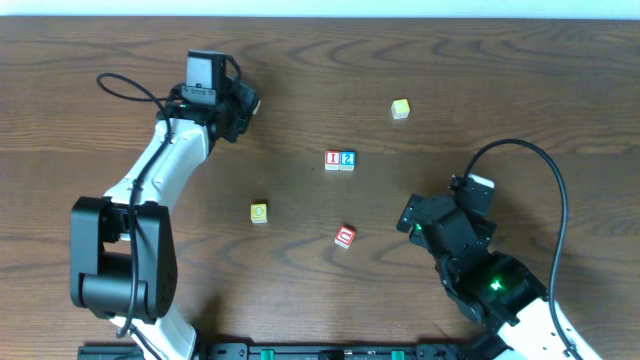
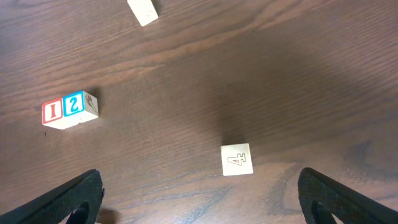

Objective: Spell out Ai2
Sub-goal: 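Lift the 'A' block and carry it toward the left of 'I'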

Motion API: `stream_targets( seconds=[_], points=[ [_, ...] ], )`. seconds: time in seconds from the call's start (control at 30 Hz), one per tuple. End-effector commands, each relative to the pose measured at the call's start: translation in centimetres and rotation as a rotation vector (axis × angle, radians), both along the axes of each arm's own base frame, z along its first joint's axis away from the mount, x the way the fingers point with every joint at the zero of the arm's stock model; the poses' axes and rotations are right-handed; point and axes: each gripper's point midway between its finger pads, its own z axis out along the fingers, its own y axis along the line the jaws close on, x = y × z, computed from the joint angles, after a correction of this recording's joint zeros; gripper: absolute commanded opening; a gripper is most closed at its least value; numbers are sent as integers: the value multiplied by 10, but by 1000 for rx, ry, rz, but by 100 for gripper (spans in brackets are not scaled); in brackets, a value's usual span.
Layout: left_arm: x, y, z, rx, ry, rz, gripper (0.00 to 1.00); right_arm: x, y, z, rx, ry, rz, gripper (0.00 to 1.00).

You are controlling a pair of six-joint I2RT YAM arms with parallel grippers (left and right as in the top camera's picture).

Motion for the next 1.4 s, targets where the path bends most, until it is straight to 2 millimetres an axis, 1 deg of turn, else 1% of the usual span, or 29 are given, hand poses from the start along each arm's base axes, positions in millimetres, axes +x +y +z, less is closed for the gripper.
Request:
stream_targets(
  seconds=[0.0,0.13,0.27,0.37,0.43,0.57,0.63,0.73,0.83,1.0,1.17,1.37],
  points=[
    [1,-9,5,-2,9,46,6,0,-2,-1,-7,-7,-19,99],
    [-6,-19,2,27,38,120,6,0,-2,-1,-7,-7,-19,99],
    [-12,-30,12,112,45,183,6,0,-2,-1,-7,-7,-19,99],
    [-17,-31,21,162,51,239,6,0,-2,-1,-7,-7,-19,99],
    [-22,-31,23,171,64,290,6,0,-2,-1,-7,-7,-19,99],
    [-34,-35,15,175,108,331,6,0,-2,-1,-7,-7,-19,99],
    [-39,-38,7,184,135,331,6,0,-2,-1,-7,-7,-19,99],
    [-49,-48,-9,177,198,333,6,0,-2,-1,-7,-7,-19,99],
    [-55,-55,-18,164,233,346,5,0,-2,-1,-7,-7,-19,99],
    [-67,-70,-34,119,294,415,6,0,-2,-1,-7,-7,-19,99],
    [-66,-78,-44,89,312,435,6,0,-2,-1,-7,-7,-19,99],
    [-66,-84,-49,53,325,480,6,0,-2,-1,-7,-7,-19,99]
  ],
)
